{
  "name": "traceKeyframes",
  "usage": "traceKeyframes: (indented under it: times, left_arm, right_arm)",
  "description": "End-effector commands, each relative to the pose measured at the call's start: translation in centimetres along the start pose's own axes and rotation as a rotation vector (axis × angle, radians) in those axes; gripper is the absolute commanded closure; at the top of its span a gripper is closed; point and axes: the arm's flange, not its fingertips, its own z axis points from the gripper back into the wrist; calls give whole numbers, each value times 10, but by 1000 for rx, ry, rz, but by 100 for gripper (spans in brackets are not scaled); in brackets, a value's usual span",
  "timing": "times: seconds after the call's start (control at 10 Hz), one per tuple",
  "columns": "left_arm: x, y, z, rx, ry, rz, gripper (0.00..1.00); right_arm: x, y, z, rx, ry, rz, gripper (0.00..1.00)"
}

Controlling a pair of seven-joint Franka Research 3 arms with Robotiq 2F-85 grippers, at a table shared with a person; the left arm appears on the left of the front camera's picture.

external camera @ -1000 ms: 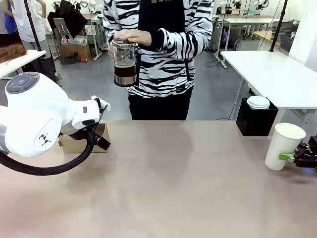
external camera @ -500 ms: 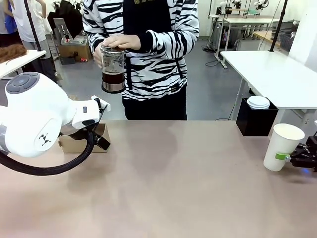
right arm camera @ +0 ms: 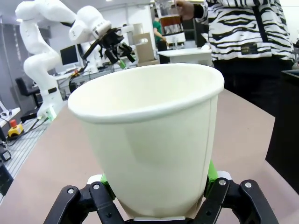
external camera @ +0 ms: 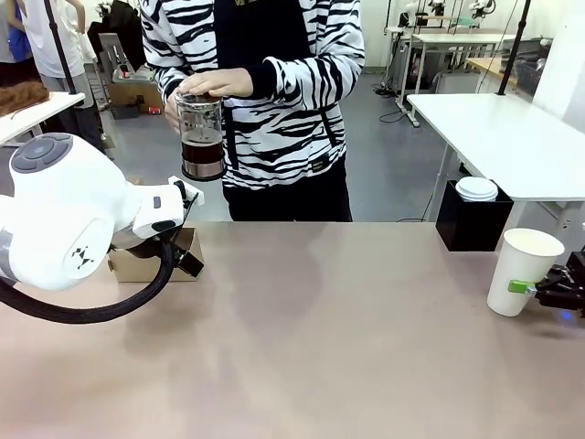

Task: Pour a drink into a cup and package it in a carrier.
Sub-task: Pick up the 600 ml Paper Cup and place it in the middle top area of the table.

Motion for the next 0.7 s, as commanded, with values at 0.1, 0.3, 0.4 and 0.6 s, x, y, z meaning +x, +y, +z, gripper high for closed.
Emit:
traceKeyframes:
  times: [0.1, 0.3, 0.4, 0.6]
  left_arm:
    - [0, 0, 0, -1, -1, 0, 0]
    - [0, 0, 0, -1, -1, 0, 0]
    - [0, 0, 0, -1, -1, 0, 0]
    - [0, 0, 0, -1, -1, 0, 0]
  right_arm:
    - [75, 32, -42, -158, 51, -8, 20]
    - [113, 27, -94, -159, 96, -78, 20]
    - [122, 21, -125, -178, 110, -88, 20]
    - [130, 0, -187, -167, 109, -113, 20]
